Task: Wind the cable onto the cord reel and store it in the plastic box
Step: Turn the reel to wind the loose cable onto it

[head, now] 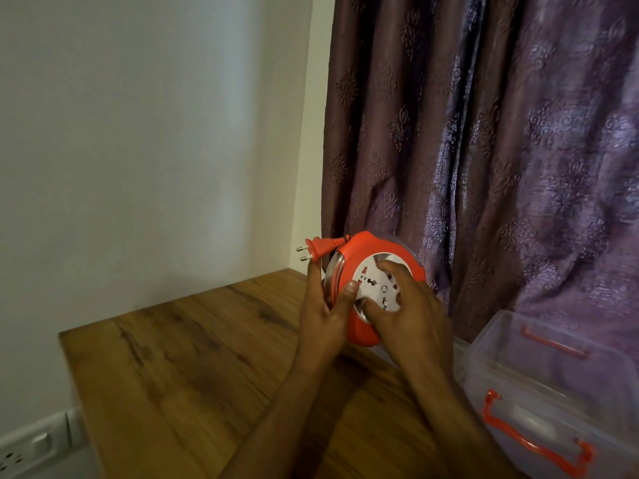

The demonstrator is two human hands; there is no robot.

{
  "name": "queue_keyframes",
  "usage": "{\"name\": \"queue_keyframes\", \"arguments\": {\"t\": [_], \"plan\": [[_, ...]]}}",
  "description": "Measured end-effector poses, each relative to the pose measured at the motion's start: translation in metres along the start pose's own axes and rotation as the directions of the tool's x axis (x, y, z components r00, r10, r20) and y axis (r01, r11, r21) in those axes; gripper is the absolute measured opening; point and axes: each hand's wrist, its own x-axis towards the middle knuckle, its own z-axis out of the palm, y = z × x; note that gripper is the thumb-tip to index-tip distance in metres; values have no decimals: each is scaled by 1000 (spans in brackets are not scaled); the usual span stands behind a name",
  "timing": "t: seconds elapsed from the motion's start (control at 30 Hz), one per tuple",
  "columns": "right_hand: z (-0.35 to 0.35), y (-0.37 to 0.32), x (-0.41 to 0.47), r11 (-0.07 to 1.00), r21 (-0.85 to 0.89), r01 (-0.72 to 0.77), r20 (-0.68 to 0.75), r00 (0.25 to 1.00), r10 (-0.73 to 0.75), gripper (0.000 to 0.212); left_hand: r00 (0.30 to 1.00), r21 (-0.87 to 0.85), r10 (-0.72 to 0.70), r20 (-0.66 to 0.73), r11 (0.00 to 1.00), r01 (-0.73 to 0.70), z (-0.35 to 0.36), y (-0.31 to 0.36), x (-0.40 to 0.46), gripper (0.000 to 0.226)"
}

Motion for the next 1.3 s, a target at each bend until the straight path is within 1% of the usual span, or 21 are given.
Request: {"name": "queue_keyframes", "arguments": {"t": [0.2, 0.3, 0.37, 0.43, 0.53, 0.63, 0.73, 0.83, 1.0, 1.1, 1.13, 1.17, 1.2, 1.23, 1.27, 1.3], "plan": [[7, 2, -2, 1000, -8, -20, -11, 1000, 20, 62, 999, -46, -41, -6, 998, 41, 1, -5, 2, 46], [9, 0, -4, 999, -36, 1, -20, 1000, -2, 61, 994, -73, -95, -46, 993, 92, 3, -2, 3, 32], [10, -3, -6, 998, -68, 19, 1, 1000, -19, 61, 989, -110, -119, -91, 988, 109, 1, 1, 5, 27], [12, -4, -7, 994, -90, 55, 38, 998, -52, 60, 986, -124, -116, -121, 987, 101, -1, 3, 7, 31], [11, -4, -9, 990, -111, 91, 72, 994, -83, 60, 976, -134, -138, -169, 984, 116, -1, 6, 7, 55], [11, -4, -10, 991, -103, 89, 92, 993, -79, 59, 965, -171, -167, -202, 976, 133, 0, 7, 8, 40], [13, -7, -12, 981, -143, 128, 107, 988, -113, 59, 947, -224, -232, -223, 957, 182, -3, 6, 10, 52], [16, -10, -15, 977, -152, 153, 129, 983, -133, 59, 950, -256, -228, -215, 952, 170, -8, 10, 12, 46], [20, -11, -18, 973, -150, 176, 150, 977, -154, 58, 916, -340, -305, -262, 917, 209, -18, 18, 14, 45], [22, -12, -19, 967, -161, 196, 160, 972, -171, 58, 922, -274, -295, -249, 935, 226, -23, 11, 20, 43], [22, -12, -19, 965, -165, 203, 161, 971, -176, 58, 918, -256, -304, -256, 937, 239, -23, 14, 18, 42], [23, -12, -19, 964, -166, 205, 162, 971, -179, 58, 913, -214, -281, -295, 951, 224, -23, 10, 17, 41], [23, -12, -19, 965, -168, 203, 162, 971, -176, 58, 917, -115, -235, -323, 971, 209, -22, 6, 13, 45], [23, -12, -20, 966, -172, 195, 162, 973, -167, 59, 924, -93, -183, -335, 983, 161, -21, 7, 7, 61], [24, -12, -21, 967, -178, 184, 159, 975, -156, 59, 931, -51, -185, -314, 983, 179, -25, 7, 5, 88], [25, -12, -22, 968, -181, 174, 154, 977, -147, 60, 934, -128, -219, -282, 973, 190, -28, 6, 13, 100]]}}
